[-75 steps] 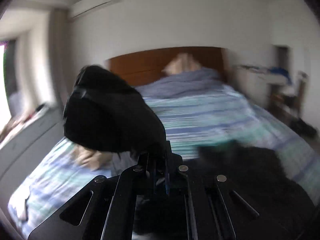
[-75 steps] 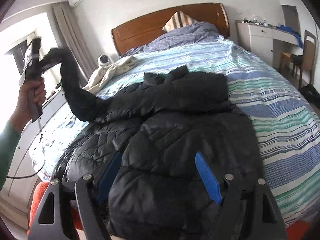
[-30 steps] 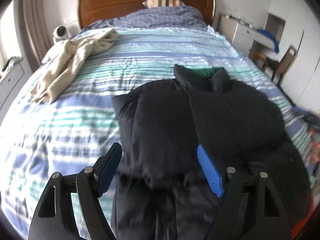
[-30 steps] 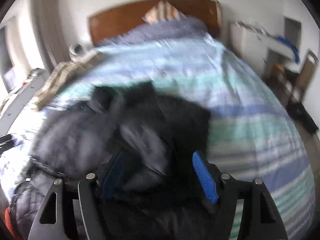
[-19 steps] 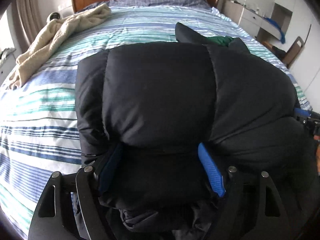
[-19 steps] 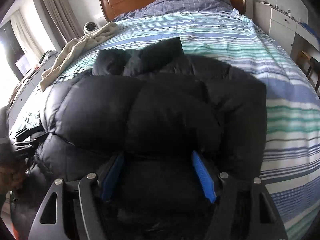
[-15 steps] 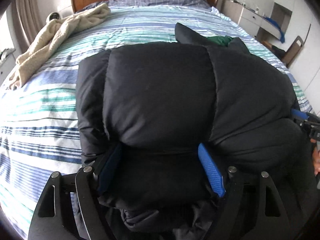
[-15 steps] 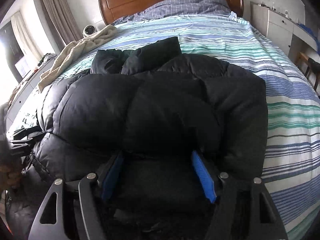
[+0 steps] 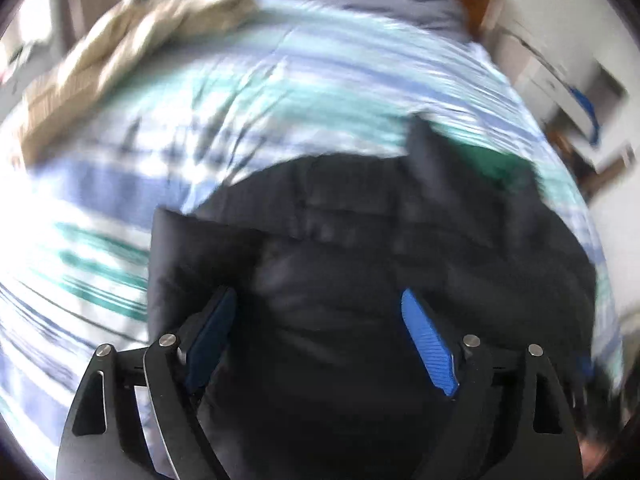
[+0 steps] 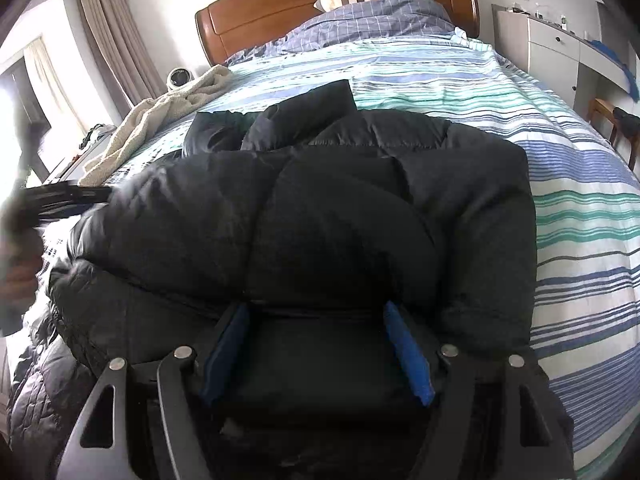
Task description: Fold large clothes
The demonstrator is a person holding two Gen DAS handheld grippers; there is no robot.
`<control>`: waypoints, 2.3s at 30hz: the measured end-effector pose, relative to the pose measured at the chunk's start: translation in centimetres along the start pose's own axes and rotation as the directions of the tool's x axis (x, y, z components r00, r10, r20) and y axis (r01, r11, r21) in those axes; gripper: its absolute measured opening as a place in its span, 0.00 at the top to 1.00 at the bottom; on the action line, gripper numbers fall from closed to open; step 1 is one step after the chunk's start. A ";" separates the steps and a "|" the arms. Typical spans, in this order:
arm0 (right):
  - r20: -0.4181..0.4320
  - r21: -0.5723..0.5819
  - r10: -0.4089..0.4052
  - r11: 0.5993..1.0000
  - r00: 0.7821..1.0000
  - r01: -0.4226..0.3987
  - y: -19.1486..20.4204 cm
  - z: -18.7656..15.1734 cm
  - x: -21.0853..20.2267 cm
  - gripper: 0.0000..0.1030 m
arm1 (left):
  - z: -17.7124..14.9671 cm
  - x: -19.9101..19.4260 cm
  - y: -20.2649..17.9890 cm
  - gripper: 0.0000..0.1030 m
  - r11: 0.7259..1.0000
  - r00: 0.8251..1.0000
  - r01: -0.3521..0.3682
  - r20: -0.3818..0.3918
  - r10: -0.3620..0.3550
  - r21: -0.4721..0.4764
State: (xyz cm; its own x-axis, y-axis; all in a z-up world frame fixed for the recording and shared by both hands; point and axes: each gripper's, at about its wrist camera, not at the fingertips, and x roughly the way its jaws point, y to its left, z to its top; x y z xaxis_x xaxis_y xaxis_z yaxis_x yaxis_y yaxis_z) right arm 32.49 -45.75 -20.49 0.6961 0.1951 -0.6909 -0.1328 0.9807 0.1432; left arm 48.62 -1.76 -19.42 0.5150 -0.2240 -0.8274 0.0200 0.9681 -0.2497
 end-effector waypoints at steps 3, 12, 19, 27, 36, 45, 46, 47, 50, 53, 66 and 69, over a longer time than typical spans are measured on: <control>0.013 -0.004 -0.002 1.000 1.000 0.002 0.1 -0.2 0.1 0.31 | -0.5 1.3 0.8 0.16 1.000 0.999 0.013 0.043 -0.012 -0.026; 0.022 0.010 0.007 1.000 1.000 -0.007 -0.3 -0.6 0.1 0.31 | -2.7 -3.5 -0.1 0.17 0.995 0.999 0.025 0.038 -0.028 0.095; 0.024 0.011 0.009 1.000 1.000 -0.010 -0.3 -0.6 0.1 0.31 | -7.3 -3.5 2.1 0.11 0.990 0.996 0.061 0.052 -0.068 0.129; -0.011 -0.004 -0.007 1.000 1.000 0.007 0.1 0.0 -0.1 0.30 | -10.2 -7.8 1.0 0.11 0.988 0.998 0.025 0.051 -0.033 0.153; -0.081 -0.074 0.043 0.996 0.996 -0.049 4.6 -3.3 -10.0 0.30 | -22.8 -15.3 0.6 0.11 0.929 0.994 0.108 -0.044 -0.099 0.353; -0.195 -0.104 0.044 0.992 0.980 -0.065 7.2 -18.0 -18.3 0.30 | -30.0 -21.8 3.7 0.11 0.953 0.995 0.092 -0.057 -0.078 0.290; -0.194 -0.092 0.047 0.994 0.980 -0.066 7.1 -18.5 -19.5 0.30 | -30.9 -22.3 3.8 0.11 0.942 0.996 0.074 -0.072 -0.053 0.329; -0.198 -0.063 0.052 0.996 0.979 -0.066 6.7 -19.0 -21.1 0.30 | -31.3 -22.6 3.9 0.11 0.932 0.997 0.054 -0.077 -0.029 0.359; -0.179 -0.010 0.032 0.999 0.983 -0.034 4.9 -19.7 -24.7 0.30 | -33.2 -24.5 4.9 0.11 0.911 0.994 -0.005 -0.094 0.049 0.413; -0.145 0.008 -0.050 0.999 0.988 0.051 2.8 -20.5 -27.8 0.30 | -33.2 -26.8 7.7 0.11 0.955 0.998 0.018 -0.064 0.001 0.295; -0.274 0.209 0.189 0.969 0.943 -0.134 -0.4 -23.0 -21.8 0.29 | -32.2 -20.2 10.8 0.15 0.990 0.980 0.137 -0.146 -0.132 0.023; -0.257 0.230 0.204 0.962 0.945 -0.145 0.2 -22.1 -22.2 0.35 | -32.7 -21.1 11.3 0.55 0.978 0.964 0.203 -0.164 -0.207 -0.045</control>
State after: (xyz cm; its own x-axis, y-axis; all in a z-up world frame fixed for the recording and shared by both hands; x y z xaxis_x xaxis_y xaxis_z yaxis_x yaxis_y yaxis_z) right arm 1.38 -49.70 -20.77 0.4496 0.3863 -0.8054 -0.0667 0.9136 0.4010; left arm 10.01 10.23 -21.25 0.3521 -0.4351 -0.8287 0.0853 0.8966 -0.4346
